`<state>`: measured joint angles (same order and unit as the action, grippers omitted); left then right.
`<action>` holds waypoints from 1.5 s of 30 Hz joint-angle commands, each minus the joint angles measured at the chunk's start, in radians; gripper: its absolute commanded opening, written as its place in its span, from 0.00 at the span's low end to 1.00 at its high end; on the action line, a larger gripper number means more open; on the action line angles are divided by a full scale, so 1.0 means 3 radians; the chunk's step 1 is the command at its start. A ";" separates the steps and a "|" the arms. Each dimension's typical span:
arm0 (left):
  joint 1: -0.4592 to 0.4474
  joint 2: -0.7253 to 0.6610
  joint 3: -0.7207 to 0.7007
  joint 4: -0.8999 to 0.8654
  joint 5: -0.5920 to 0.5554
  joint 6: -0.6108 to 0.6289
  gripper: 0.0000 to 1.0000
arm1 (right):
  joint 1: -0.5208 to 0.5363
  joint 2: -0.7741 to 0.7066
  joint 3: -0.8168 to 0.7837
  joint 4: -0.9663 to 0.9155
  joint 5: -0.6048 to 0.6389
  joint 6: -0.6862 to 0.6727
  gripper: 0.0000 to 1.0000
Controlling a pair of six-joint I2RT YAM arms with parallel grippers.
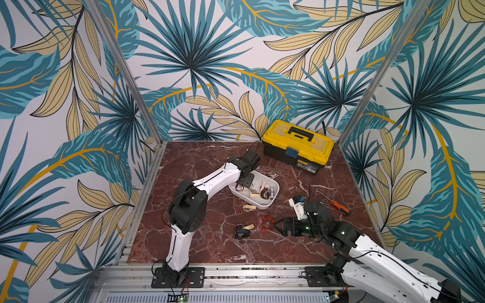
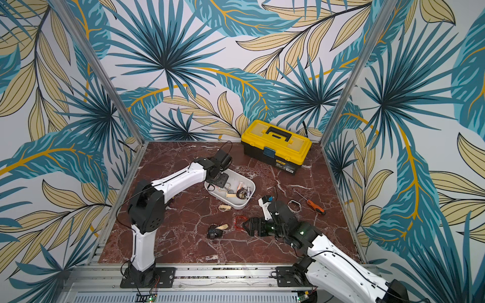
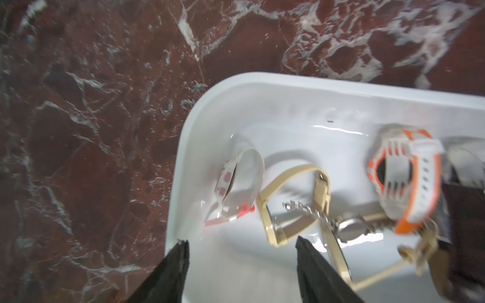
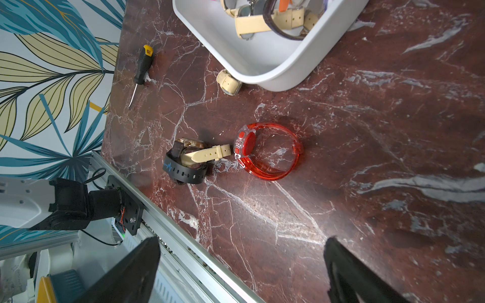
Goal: Put the watch into the storage box
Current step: Place the watch in the storage box, then pick up the watch at the center of the board.
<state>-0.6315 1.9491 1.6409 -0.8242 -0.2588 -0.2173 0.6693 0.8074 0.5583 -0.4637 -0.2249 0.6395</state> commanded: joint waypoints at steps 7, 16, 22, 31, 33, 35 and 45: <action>-0.0052 -0.1995 -0.1369 0.0931 0.0969 -0.0297 1.00 | 0.0034 0.0633 0.0338 0.0454 -0.0088 0.0107 1.00; -0.0408 -0.3842 -0.2559 0.0810 0.1154 -0.0555 1.00 | 0.0534 0.1553 0.0827 0.0425 0.0093 0.0185 0.99; -0.0581 -0.4710 -0.3024 0.0548 0.1121 -0.0918 1.00 | 0.0549 0.1860 0.0921 0.0552 -0.0210 -0.0107 0.94; -0.0687 -0.4881 -0.3199 0.0390 0.1027 -0.1171 1.00 | 0.0550 0.2242 0.1234 0.0051 -0.0052 -0.0396 0.83; -0.0696 -0.4879 -0.3204 0.0403 0.1011 -0.1180 1.00 | 0.0547 0.2175 0.1142 0.0060 0.0001 -0.0283 0.81; -0.0697 -0.4871 -0.3228 0.0429 0.1030 -0.1183 1.00 | 0.0563 0.2090 0.1036 0.0058 0.0042 -0.0196 0.80; -0.0770 -0.4774 -0.3313 0.0526 0.1017 -0.1229 1.00 | 0.0868 0.2137 0.0897 0.0092 0.0293 -0.0062 0.80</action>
<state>-0.8566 0.5137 0.6682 -0.6933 0.0597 -0.5774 0.9154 1.4315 0.8440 -0.4236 -0.1818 0.5995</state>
